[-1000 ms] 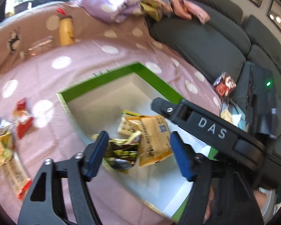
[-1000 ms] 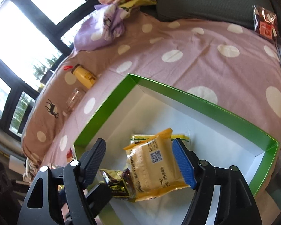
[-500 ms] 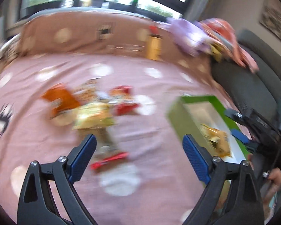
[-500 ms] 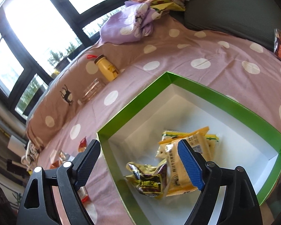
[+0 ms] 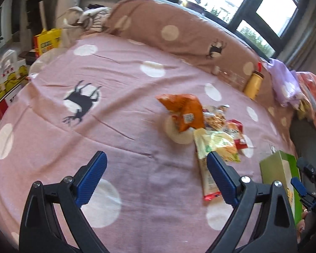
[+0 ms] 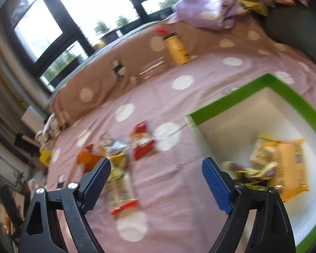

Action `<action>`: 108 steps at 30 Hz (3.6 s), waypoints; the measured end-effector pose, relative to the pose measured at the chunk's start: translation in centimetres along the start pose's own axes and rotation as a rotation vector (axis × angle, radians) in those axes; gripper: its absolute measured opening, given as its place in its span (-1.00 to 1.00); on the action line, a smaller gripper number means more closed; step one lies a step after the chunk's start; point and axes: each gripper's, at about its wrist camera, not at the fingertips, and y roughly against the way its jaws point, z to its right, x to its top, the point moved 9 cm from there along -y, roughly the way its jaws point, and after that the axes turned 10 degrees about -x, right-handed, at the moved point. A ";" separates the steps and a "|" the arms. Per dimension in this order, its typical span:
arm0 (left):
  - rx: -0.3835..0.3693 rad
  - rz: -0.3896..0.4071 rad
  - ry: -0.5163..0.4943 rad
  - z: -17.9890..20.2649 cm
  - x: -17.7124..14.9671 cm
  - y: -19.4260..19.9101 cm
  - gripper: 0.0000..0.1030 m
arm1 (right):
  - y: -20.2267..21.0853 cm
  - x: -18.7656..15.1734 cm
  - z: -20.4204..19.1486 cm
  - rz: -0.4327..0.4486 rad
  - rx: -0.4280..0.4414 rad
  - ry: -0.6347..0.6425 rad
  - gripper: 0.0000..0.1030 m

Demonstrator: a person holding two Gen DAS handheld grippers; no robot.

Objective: Organize snacks

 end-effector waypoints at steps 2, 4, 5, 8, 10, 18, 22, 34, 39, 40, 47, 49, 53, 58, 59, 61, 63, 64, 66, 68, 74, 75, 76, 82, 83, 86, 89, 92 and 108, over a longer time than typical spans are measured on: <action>0.044 0.016 0.011 -1.3 0.3 0.5 0.88 | -0.8 -0.1 -3.0 -0.052 0.052 0.033 0.76; 0.088 0.025 0.032 -2.8 0.7 0.6 0.89 | -2.2 0.0 -6.0 -0.125 0.080 0.058 0.76; 0.100 0.025 0.045 -3.5 0.8 0.6 0.89 | -2.8 0.0 -7.3 -0.157 0.084 0.077 0.76; 0.112 0.016 0.088 -5.1 1.0 0.8 0.89 | -4.7 0.2 -12.6 -0.207 0.104 0.202 0.76; 0.118 0.014 0.120 -5.9 1.0 1.0 0.89 | -6.6 -0.1 -16.7 -0.238 0.124 0.322 0.76; 0.131 0.012 0.137 -6.8 1.4 1.4 0.89 | -14.0 -1.3 -22.4 -0.320 0.057 0.461 0.74; 0.134 0.005 0.144 -7.2 1.5 1.4 0.89 | -15.6 -2.5 -22.8 -0.333 0.045 0.494 0.58; 0.132 -0.016 0.141 -7.1 1.1 1.2 0.90 | -16.9 -6.7 -21.8 -0.391 0.065 0.497 -0.10; 0.133 -0.021 0.138 -7.1 1.0 1.2 0.90 | -14.5 -6.6 -21.6 -0.405 0.138 0.409 -0.23; 0.134 -0.021 0.138 -7.1 1.0 1.2 0.90 | -13.9 -6.6 -21.6 -0.403 0.149 0.397 -0.23; 0.152 -0.029 0.128 -6.9 0.7 1.1 0.91 | -7.8 -6.8 -19.7 -0.375 0.247 0.308 -0.23; 0.158 -0.033 0.119 -6.7 0.5 1.0 0.91 | -6.1 -7.3 -18.6 -0.371 0.250 0.291 -0.23; 0.162 -0.039 0.095 -5.9 0.2 0.8 0.91 | -4.6 -8.7 -15.7 -0.363 0.206 0.253 -0.23; 0.161 -0.054 0.053 -4.6 -0.4 0.4 0.92 | -4.8 -10.3 -11.0 -0.389 0.127 0.178 -0.23; 0.160 -0.058 0.044 -4.3 -0.6 0.3 0.92 | -4.9 -10.5 -10.2 -0.391 0.108 0.162 -0.22; 0.159 -0.066 0.028 -3.7 -0.9 0.2 0.92 | -5.4 -10.5 -8.9 -0.389 0.083 0.125 -0.22; 0.160 -0.070 0.013 -3.1 -1.2 0.0 0.92 | -5.8 -10.4 -8.1 -0.382 0.097 0.081 -0.22; 0.157 -0.073 0.002 -2.8 -1.3 0.0 0.92 | -6.2 -10.4 -7.6 -0.393 0.089 0.063 -0.20; 0.144 -0.082 -0.017 -2.0 -1.7 -0.2 0.92 | -6.2 -10.2 -7.0 -0.395 0.096 0.041 0.01; 0.120 -0.095 -0.029 -1.2 -2.1 -0.4 0.92 | -5.4 -9.5 -6.5 -0.361 0.117 0.023 0.28; -0.024 -0.179 -0.066 2.2 -4.1 -0.9 0.92 | -3.7 -7.7 -4.8 -0.288 0.147 -0.037 0.37; -0.061 -0.203 -0.072 3.0 -4.7 -1.0 0.92 | -3.6 -7.6 -4.6 -0.298 0.161 -0.049 0.37; -0.097 -0.224 -0.076 3.8 -5.2 -1.1 0.92 | -3.6 -7.6 -4.5 -0.307 0.180 -0.058 0.37; -0.209 -0.318 -0.110 7.3 -8.2 -1.8 0.92 | -2.9 -7.6 -5.1 -0.315 0.246 -0.039 0.37; -0.214 -0.329 -0.121 7.6 -8.7 -1.9 0.92 | -2.9 -7.7 -5.3 -0.315 0.252 -0.033 0.37; -0.213 -0.359 -0.132 8.3 -10.0 -2.5 0.91 | -2.9 -8.4 -5.9 -0.330 0.267 -0.008 0.34; -0.237 -0.386 -0.124 8.7 -10.8 -3.1 0.90 | -3.2 -9.1 -6.5 -0.356 0.275 0.018 0.21; -0.272 -0.416 -0.099 9.0 -11.4 -3.7 0.81 | -3.6 -9.8 -7.1 -0.392 0.307 0.028 0.10; -0.387 -0.430 -0.104 10.9 -12.6 -3.5 0.01 | -5.4 -11.0 -5.9 -0.441 0.280 -0.003 0.10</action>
